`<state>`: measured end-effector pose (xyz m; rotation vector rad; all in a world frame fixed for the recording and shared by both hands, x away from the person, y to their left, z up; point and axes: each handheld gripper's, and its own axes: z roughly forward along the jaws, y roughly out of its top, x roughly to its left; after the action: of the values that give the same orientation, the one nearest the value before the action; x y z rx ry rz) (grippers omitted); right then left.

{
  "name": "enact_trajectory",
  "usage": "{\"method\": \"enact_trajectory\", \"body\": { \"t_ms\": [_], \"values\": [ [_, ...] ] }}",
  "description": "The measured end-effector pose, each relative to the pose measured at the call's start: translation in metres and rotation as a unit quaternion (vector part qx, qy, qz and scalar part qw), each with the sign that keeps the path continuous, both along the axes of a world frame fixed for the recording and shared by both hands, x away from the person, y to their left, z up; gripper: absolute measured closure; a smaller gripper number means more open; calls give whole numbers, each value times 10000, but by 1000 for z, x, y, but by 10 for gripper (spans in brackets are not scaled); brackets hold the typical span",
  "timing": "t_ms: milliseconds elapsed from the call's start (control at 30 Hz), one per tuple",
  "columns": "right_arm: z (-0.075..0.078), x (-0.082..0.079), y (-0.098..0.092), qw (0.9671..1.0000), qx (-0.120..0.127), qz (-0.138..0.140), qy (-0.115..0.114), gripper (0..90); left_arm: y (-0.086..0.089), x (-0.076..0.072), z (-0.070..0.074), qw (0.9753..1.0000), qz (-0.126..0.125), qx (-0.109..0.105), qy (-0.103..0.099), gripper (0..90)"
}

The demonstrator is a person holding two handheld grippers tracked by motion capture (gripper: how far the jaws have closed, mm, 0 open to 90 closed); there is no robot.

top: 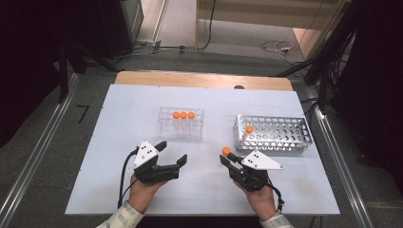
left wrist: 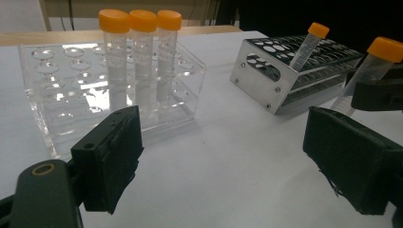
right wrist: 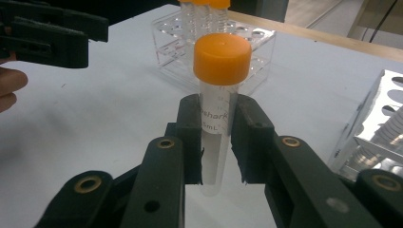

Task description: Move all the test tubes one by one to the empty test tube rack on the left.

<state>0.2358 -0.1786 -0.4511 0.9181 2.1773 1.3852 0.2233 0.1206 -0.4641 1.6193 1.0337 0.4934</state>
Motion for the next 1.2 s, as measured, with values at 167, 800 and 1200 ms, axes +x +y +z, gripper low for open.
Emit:
{"method": "enact_trajectory", "body": {
  "t_ms": [167,800,1200],
  "values": [
    [-2,1,9,10000,-35,70,24,721,0,-2,3,10000,-49,-40,-38,133],
    [-7,0,55,9980,-187,599,32,721,-12,-16,17,9983,-530,-134,-189,240],
    [-6,-4,75,9960,-232,863,38,721,-17,-22,19,9968,-711,-54,-374,465]
  ]
}}
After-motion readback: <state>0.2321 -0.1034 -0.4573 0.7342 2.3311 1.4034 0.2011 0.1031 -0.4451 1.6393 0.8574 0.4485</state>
